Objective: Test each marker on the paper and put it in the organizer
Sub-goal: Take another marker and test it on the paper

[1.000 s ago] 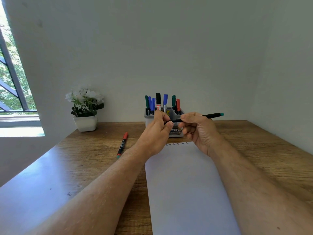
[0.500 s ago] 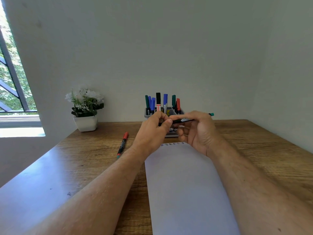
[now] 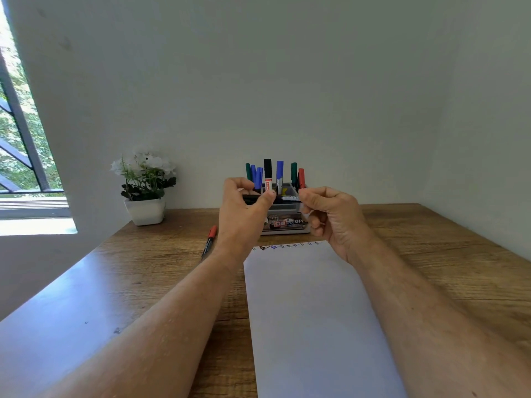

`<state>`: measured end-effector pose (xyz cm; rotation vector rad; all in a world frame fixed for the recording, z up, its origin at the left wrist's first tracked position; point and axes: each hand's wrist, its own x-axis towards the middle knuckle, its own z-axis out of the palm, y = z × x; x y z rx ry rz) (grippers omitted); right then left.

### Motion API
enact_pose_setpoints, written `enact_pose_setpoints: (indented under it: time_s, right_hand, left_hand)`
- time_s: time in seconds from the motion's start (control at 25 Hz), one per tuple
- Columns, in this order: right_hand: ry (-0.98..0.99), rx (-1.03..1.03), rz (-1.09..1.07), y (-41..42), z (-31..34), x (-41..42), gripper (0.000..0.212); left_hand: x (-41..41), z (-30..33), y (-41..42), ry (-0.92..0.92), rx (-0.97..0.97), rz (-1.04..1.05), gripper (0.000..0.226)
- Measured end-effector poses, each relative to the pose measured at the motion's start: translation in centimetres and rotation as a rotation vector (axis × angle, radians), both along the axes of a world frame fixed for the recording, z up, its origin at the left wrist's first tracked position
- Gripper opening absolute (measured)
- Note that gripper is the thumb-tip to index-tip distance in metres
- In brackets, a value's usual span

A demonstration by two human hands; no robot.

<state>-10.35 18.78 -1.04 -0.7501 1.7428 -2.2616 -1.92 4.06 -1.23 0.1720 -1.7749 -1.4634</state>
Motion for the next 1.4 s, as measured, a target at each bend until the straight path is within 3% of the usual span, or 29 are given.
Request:
enact_pose_setpoints:
  time_s: [0.28, 0.48, 0.68, 1.12, 1.28, 1.4]
  right_hand:
    - [0.287, 0.178, -0.103, -1.1, 0.1, 1.0, 0.019]
    - [0.470, 0.244, -0.195, -1.7, -0.3, 1.5, 0.011]
    - [0.441, 0.264, -0.237, -1.8, -0.1, 1.7, 0.003]
    - [0.112, 0.301, -0.111, -1.2, 0.2, 1.9, 0.019]
    - [0.217, 0.407, -0.095, -1.5, -0.3, 1.9, 0.018]
    - [0.399, 0.472, -0.189, -1.8, -0.5, 1.6, 0.013]
  left_hand:
    - [-0.2, 0.3, -0.4, 0.093, 0.119, 0.112, 0.032]
    - [0.0, 0.4, -1.2, 0.129, 0.180, 0.071, 0.027]
    - [0.0, 0.6, -1.2, 0.144, 0.213, 0.011, 0.029]
    - [0.1, 0.1, -0.7, 0.122, 0.147, -0.051, 0.026]
    - [-0.1, 0.2, -0.1, 0.118, 0.137, -0.076, 0.047]
    - [-0.2, 0.3, 0.3, 0.187, 0.109, 0.000, 0.048]
